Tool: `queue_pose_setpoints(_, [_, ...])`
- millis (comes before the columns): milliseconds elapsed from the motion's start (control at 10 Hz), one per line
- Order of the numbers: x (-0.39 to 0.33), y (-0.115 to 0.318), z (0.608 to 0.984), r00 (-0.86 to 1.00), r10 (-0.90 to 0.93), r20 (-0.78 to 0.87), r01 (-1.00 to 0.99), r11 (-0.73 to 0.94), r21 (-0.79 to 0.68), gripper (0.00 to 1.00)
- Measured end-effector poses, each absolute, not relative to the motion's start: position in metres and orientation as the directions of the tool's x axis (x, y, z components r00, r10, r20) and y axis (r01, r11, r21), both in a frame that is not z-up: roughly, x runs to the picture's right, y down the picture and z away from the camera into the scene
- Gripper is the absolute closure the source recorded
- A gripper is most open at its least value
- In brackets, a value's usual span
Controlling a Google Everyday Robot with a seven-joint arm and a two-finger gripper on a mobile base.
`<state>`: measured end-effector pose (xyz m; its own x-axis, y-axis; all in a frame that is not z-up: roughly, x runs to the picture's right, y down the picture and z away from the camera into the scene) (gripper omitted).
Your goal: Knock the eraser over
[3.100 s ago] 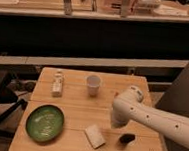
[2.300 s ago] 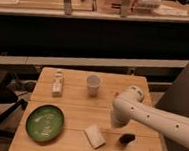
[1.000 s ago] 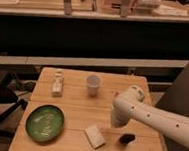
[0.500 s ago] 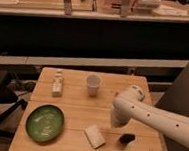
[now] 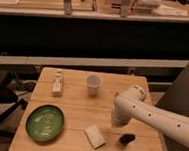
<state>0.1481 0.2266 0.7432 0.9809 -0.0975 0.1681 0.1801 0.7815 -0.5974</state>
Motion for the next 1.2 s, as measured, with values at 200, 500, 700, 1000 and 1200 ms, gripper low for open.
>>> queue_pose_setpoints(200, [0.154,0.226,0.742,0.980,-0.090,0.177,0.180,0.776,-0.605,1.00])
queue_pose_setpoints(500, [0.172,0.231,0.739,0.983,-0.078,0.166,0.165,0.767,-0.620,1.00])
queue_pose_setpoints(700, [0.189,0.241,0.735,0.988,-0.056,0.146,0.136,0.762,-0.634,1.00])
queue_pose_setpoints(1000, [0.215,0.262,0.727,0.994,-0.015,0.111,0.084,0.756,-0.649,1.00])
queue_pose_setpoints(1200, [0.225,0.275,0.720,0.996,0.005,0.091,0.057,0.750,-0.659,1.00])
